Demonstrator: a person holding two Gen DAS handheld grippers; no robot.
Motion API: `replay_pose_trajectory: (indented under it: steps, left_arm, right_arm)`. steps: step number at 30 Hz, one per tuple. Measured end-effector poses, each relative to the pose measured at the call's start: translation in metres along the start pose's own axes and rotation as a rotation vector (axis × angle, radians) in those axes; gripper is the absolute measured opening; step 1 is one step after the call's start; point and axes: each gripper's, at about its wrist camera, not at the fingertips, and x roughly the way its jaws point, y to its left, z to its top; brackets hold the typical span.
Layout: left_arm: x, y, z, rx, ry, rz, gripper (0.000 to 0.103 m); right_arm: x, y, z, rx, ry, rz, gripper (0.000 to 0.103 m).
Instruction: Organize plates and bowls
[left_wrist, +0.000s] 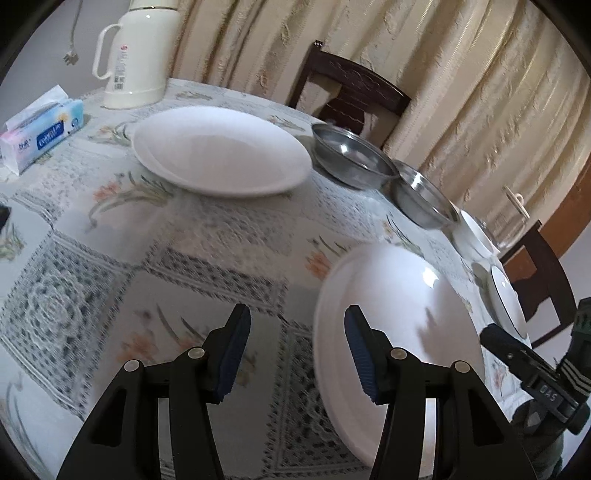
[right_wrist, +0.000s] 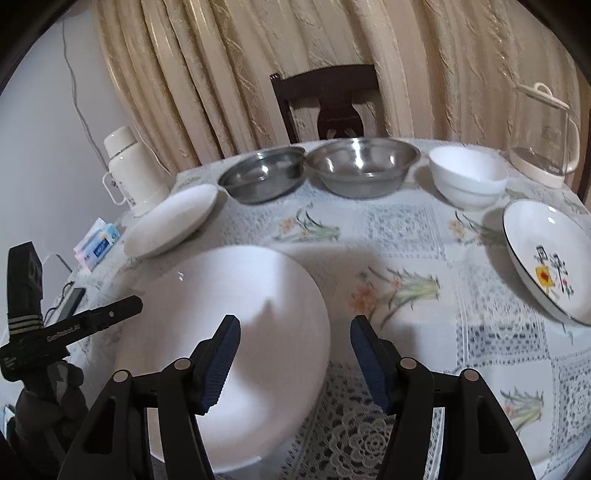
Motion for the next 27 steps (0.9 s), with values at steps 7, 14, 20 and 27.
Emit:
replay_pose_trajectory:
  steps: [7, 14, 20, 27]
  left_arm:
    - [-0.006, 0.011, 0.024, -0.003, -0.035, 0.023, 0.054]
    - [-0.007, 0.034, 0.053, -0.012, -0.060, 0.050, 0.054]
    - [0.003, 0.069, 0.081, -0.076, -0.058, 0.069, 0.054]
    - [0.021, 0.103, 0.101, -0.129, -0.035, 0.065, 0.054]
  right_arm:
    - [0.004, 0.018, 0.019, -0.038, -0.002, 0.031, 0.065]
    - [0.023, 0.030, 0.045, -0.006, 0.054, 0.139, 0.065]
    - [0.051, 0.052, 0.063, -0.014, 0.109, 0.183, 0.065]
    - [0.087, 0.070, 0.081, 0.005, 0.177, 0.233, 0.065]
